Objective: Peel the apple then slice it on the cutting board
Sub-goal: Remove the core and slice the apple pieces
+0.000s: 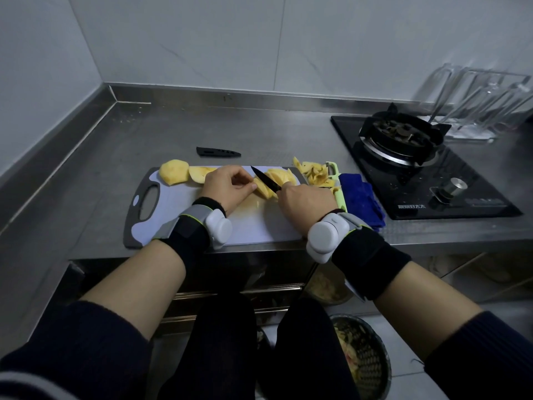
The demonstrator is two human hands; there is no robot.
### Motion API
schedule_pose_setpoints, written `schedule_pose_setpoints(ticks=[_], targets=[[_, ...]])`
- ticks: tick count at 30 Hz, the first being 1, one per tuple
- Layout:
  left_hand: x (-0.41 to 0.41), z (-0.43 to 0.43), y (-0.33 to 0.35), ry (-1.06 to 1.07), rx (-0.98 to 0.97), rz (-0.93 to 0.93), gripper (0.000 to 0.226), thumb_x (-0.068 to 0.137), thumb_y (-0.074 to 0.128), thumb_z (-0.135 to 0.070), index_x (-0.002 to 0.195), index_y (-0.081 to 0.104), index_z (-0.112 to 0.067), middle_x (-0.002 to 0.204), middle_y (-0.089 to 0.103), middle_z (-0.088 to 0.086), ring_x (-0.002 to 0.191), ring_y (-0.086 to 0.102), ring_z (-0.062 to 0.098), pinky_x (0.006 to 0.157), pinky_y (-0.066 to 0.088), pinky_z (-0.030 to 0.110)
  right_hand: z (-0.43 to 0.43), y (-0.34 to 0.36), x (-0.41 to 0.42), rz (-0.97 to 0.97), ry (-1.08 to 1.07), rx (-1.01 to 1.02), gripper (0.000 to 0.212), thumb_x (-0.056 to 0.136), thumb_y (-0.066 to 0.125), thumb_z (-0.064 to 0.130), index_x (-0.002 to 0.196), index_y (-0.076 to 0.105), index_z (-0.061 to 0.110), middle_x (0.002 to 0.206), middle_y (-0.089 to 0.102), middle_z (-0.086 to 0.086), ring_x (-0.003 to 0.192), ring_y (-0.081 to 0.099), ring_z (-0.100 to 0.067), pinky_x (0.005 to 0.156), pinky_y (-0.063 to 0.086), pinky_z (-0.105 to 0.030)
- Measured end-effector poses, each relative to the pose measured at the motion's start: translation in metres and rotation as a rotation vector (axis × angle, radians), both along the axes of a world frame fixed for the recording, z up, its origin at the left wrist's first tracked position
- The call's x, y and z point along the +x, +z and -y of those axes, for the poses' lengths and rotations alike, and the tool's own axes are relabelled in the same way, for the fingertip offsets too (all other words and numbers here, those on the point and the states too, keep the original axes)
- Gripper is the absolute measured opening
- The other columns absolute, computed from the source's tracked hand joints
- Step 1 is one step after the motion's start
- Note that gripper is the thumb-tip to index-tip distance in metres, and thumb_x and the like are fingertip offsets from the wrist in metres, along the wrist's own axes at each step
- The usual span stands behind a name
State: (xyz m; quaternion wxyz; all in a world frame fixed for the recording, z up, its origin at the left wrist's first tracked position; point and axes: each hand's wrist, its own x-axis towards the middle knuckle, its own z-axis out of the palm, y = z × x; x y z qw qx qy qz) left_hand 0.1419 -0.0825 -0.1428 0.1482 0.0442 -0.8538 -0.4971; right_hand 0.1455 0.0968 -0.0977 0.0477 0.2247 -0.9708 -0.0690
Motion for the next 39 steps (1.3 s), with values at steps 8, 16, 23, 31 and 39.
schedule_pose_setpoints(ticks=[8, 16, 23, 31, 39], targets=[[0.0, -0.003, 0.002, 0.033, -0.046, -0.001, 0.007, 0.079, 0.077, -0.017, 0.077, 0.071, -0.019, 0.083, 0.073, -0.003, 0.076, 0.066, 0.007, 0.073, 0.047, 0.009, -0.002, 0.0, 0.002, 0.013, 0.016, 0.04, 0.018, 0.099, 0.033, 0.016, 0.085, 0.042, 0.012, 0.06, 0.037, 0.001, 0.063, 0.051, -0.024, 0.058, 0.037, -0.033], [-0.001, -0.002, 0.001, 0.017, -0.055, -0.012, 0.006, 0.079, 0.077, -0.017, 0.077, 0.071, -0.018, 0.084, 0.073, -0.003, 0.078, 0.067, 0.01, 0.079, 0.051, 0.018, -0.002, 0.003, 0.005, 0.024, 0.036, 0.089, 0.014, 0.099, 0.036, 0.014, 0.098, 0.049, 0.009, 0.065, 0.039, 0.0, 0.065, 0.049, -0.024, 0.059, 0.037, -0.035], [-0.004, 0.0, -0.001, 0.025, -0.07, -0.014, 0.011, 0.078, 0.078, -0.019, 0.074, 0.069, -0.024, 0.082, 0.073, -0.003, 0.079, 0.067, 0.012, 0.08, 0.052, 0.023, 0.001, 0.003, 0.006, 0.061, 0.024, 0.119, 0.019, 0.096, 0.037, 0.009, 0.11, 0.05, 0.003, 0.068, 0.042, -0.001, 0.065, 0.047, -0.025, 0.062, 0.038, -0.034], [-0.003, -0.001, 0.0, 0.029, -0.095, -0.021, 0.005, 0.079, 0.078, -0.019, 0.079, 0.073, -0.016, 0.082, 0.073, -0.003, 0.078, 0.066, 0.009, 0.076, 0.048, 0.016, 0.009, -0.002, 0.003, 0.135, -0.034, 0.131, 0.025, 0.098, 0.036, 0.012, 0.117, 0.051, 0.006, 0.102, 0.066, -0.006, 0.082, 0.061, -0.027, 0.066, 0.04, -0.036], [-0.002, 0.0, 0.0, 0.02, -0.105, -0.027, 0.013, 0.078, 0.077, -0.018, 0.072, 0.067, -0.024, 0.082, 0.072, -0.005, 0.079, 0.067, 0.01, 0.082, 0.054, 0.026, 0.024, -0.001, -0.008, 0.282, -0.2, 0.093, 0.022, 0.099, 0.04, 0.017, 0.099, 0.062, 0.019, 0.106, 0.064, 0.002, 0.101, 0.061, -0.022, 0.079, 0.04, -0.037]])
